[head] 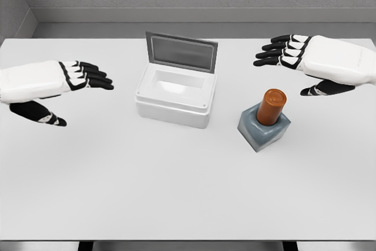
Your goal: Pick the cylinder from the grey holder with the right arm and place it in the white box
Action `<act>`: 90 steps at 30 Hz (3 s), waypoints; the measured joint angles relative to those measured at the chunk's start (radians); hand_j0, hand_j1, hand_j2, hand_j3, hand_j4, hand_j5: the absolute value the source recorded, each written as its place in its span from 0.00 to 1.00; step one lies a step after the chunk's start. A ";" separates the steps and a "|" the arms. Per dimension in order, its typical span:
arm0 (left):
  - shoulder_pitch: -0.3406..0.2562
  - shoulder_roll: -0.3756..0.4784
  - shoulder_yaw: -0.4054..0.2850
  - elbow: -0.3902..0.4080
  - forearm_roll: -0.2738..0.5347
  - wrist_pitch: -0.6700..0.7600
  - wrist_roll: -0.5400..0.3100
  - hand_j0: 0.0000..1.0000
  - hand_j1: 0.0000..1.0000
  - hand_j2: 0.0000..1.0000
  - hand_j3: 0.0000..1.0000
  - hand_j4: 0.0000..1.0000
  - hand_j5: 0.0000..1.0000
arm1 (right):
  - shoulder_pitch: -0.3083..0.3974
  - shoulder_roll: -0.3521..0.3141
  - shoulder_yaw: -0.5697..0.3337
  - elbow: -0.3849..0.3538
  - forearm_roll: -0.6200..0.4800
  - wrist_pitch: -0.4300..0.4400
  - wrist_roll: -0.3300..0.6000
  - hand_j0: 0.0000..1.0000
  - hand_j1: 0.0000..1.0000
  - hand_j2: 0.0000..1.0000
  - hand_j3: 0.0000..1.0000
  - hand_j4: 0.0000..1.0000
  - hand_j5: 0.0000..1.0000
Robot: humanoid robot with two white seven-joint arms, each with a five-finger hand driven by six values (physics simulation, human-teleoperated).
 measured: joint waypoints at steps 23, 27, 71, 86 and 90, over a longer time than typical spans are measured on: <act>-0.176 -0.106 -0.007 0.137 -0.151 -0.002 -0.040 1.00 1.00 1.00 1.00 1.00 1.00 | -0.201 0.084 0.031 -0.001 0.037 -0.001 0.439 0.99 0.99 0.99 0.99 0.99 0.99; -0.224 -0.138 -0.007 0.190 -0.179 -0.002 -0.040 1.00 1.00 1.00 1.00 1.00 1.00 | -0.201 0.117 0.074 0.004 0.082 -0.001 0.441 0.99 0.99 0.99 0.99 0.99 0.99; -0.295 -0.207 -0.057 0.190 -0.209 0.012 -0.143 1.00 1.00 1.00 1.00 1.00 1.00 | -0.206 0.182 0.183 0.049 0.215 -0.001 0.442 0.72 0.72 0.72 0.72 0.72 0.72; -0.305 -0.207 -0.064 0.186 -0.211 0.016 -0.143 1.00 1.00 1.00 1.00 1.00 1.00 | -0.218 0.183 0.189 0.049 0.223 -0.001 0.442 0.43 0.43 0.43 0.43 0.43 0.43; -0.314 -0.207 -0.072 0.186 -0.211 0.018 -0.143 1.00 1.00 1.00 1.00 1.00 1.00 | -0.227 0.182 0.181 0.048 0.218 -0.002 0.442 0.43 0.43 0.43 0.43 0.43 0.43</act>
